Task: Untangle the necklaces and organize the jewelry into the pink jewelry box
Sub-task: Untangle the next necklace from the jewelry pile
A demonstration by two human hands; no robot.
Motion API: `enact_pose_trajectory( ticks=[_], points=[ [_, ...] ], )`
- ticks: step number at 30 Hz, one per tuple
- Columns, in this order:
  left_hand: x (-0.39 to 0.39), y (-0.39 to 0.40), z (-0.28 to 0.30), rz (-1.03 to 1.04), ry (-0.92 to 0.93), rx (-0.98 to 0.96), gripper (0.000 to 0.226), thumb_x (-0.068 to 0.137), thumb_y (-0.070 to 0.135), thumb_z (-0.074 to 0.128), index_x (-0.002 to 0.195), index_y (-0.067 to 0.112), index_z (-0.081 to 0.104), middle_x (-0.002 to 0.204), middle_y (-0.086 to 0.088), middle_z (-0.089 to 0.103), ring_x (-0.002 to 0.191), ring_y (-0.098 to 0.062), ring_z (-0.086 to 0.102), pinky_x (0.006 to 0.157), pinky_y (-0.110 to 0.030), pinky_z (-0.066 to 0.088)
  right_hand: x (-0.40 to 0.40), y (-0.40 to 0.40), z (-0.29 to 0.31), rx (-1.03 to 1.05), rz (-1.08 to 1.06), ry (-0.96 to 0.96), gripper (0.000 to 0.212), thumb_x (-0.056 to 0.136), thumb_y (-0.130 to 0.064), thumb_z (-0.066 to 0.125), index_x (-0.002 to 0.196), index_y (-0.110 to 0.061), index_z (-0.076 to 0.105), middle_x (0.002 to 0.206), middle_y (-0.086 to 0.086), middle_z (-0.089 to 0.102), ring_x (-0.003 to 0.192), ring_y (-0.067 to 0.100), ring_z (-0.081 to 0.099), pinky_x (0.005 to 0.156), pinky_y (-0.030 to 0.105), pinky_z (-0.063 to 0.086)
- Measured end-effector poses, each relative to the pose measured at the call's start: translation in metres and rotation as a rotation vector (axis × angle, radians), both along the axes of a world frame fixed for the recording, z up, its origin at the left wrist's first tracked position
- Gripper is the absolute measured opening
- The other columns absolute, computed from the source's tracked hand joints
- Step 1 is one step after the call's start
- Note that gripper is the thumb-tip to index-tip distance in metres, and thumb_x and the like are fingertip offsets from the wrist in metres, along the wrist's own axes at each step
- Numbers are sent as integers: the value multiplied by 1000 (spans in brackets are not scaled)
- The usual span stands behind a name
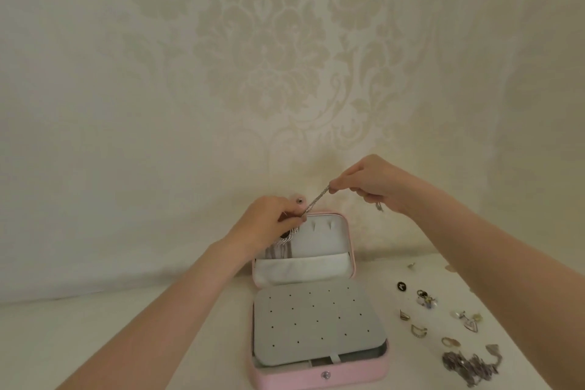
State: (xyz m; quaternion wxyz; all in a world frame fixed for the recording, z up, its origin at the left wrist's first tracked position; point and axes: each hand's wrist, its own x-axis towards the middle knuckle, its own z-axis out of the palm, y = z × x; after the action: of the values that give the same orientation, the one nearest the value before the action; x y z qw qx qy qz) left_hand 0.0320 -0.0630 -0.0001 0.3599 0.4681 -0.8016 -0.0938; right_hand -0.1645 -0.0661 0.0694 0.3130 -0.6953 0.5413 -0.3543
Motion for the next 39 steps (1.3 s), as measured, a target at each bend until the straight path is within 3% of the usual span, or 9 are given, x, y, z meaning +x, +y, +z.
enact_pose_trajectory(
  ticks=[3,6,9,14,18,25,29,33,39],
  points=[
    [-2,-8,-4,-20,-178,-77,16,89,13,60,98,6,71,83,-8,65,72,-17,56,70,-24,44,-4,-5,-6,1,13,20,9,81,-11,70,82,-2,73,57,-1,32,50,12,24,36,16,21],
    [-7,-12,-5,-12,-373,-148,20,92,17,55,101,6,70,96,-11,67,89,-26,60,73,-29,39,-8,-9,-11,6,22,37,11,81,-11,70,84,-1,73,57,0,32,50,12,25,36,15,21],
    [-10,-14,-5,-27,-414,-189,22,93,16,53,103,6,70,99,-11,65,90,-25,59,71,-26,36,-13,-12,-13,20,12,38,10,82,-11,69,85,-1,73,55,-2,31,48,11,25,37,16,21],
    [-18,-14,-10,-25,-449,-115,22,93,21,54,105,10,69,101,-12,63,90,-28,60,78,-35,44,-21,-13,-21,64,16,52,10,83,-12,69,84,-3,73,51,-5,31,43,9,24,39,17,20],
    [-28,-16,-9,-56,-506,-64,24,93,21,54,110,11,67,102,-8,69,95,-22,59,77,-26,38,-25,-13,-24,90,23,45,11,83,-11,69,87,-2,73,44,-8,30,38,6,24,38,17,20],
    [-36,-24,-13,-127,-446,-54,24,90,19,60,111,12,68,106,-5,70,99,-21,61,86,-27,42,-25,-15,-27,113,40,48,15,83,-12,68,91,-1,73,38,-12,32,36,6,24,38,17,20],
    [-36,-27,-6,-139,-429,-68,21,88,20,62,106,13,71,98,-2,72,83,-21,58,78,-10,32,-23,-15,-27,110,52,30,15,84,-12,67,92,-1,72,37,-13,31,36,5,23,39,17,18],
    [-35,-26,5,-184,-220,-114,19,83,10,68,101,7,72,93,-8,72,77,-16,62,78,-23,45,-23,-15,-24,98,66,-4,10,85,-13,66,87,-4,72,39,-13,29,37,6,21,40,17,18],
    [-45,-27,-8,-120,-90,-119,17,81,11,70,97,7,73,90,-8,73,78,-18,65,76,-21,45,-20,-13,-26,73,67,1,11,86,-13,65,86,-4,72,37,-14,30,36,5,23,41,18,17]
  ],
)
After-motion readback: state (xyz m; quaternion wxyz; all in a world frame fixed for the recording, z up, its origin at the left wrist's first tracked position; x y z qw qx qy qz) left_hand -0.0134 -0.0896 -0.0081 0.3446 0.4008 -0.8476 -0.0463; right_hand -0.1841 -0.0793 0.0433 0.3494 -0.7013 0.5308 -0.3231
